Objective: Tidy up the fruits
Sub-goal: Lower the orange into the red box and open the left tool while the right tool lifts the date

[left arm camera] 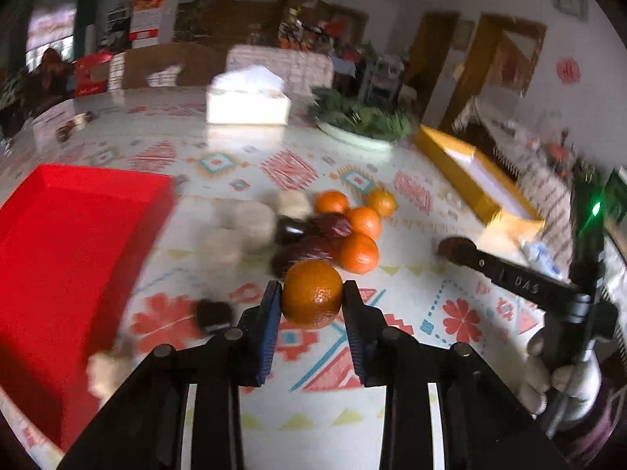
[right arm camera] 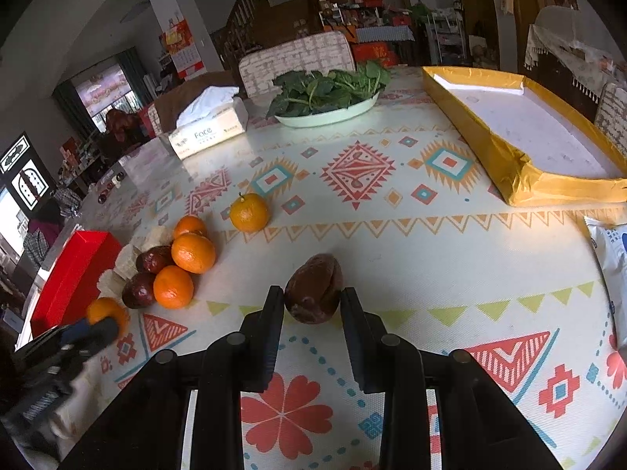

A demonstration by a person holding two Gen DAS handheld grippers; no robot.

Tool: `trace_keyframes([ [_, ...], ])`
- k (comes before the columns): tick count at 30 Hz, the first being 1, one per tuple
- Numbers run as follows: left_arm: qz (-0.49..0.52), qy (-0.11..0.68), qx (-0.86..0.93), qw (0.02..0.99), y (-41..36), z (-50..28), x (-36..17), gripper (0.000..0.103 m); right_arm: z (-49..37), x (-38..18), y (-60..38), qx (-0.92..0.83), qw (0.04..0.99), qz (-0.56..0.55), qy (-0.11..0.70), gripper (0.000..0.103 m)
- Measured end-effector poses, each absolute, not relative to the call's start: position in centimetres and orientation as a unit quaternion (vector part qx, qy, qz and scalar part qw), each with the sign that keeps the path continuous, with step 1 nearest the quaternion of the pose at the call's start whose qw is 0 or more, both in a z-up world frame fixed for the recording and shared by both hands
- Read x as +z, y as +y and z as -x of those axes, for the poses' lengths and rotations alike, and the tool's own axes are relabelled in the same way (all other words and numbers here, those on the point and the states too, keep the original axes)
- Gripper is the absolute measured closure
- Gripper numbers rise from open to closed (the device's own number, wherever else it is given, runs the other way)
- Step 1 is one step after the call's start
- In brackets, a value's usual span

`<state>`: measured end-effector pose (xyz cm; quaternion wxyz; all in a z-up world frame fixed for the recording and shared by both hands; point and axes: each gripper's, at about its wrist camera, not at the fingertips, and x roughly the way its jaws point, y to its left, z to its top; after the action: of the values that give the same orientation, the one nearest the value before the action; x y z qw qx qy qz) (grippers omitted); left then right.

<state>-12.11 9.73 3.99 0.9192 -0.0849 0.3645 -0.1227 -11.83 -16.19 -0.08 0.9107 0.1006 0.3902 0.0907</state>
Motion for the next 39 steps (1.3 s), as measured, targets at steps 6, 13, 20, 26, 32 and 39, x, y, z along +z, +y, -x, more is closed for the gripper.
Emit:
trace_keyframes([
  [6, 0.127, 0.336, -0.075, 0.930, 17.0, 15.4, 5.7, 0.073, 14.2, 1.9, -15.4, 0.129, 0.915, -0.139, 0.357, 0.076],
  [13, 0.190, 0.326, -0.018, 0.926, 24.5, 16.5, 5.5, 0.073, 14.8, 2.8, -11.0, 0.143, 0.917, -0.112, 0.356, 0.079],
  [20, 0.201, 0.330, 0.011, 0.922, 27.8, 16.4, 4.6, 0.073, 16.0, 0.0, -10.2, 0.160, 0.889, -0.093, 0.418, 0.064],
  [26, 0.209, 0.349, 0.044, 0.912, 29.4, 15.9, 3.2, 0.072, 18.2, -0.2, -8.2, 0.193, 0.884, -0.091, 0.416, 0.064],
  [32, 0.225, 0.346, 0.043, 0.910, 30.1, 16.4, 3.3, 0.070, 19.3, -0.7, -4.9, 0.226, 0.874, -0.036, 0.429, 0.057],
  [39, 0.229, 0.318, 0.043, 0.919, 30.2, 17.5, 5.2, 0.056, 21.4, -0.8, -4.0, 0.233, 0.872, 0.008, 0.431, 0.057],
])
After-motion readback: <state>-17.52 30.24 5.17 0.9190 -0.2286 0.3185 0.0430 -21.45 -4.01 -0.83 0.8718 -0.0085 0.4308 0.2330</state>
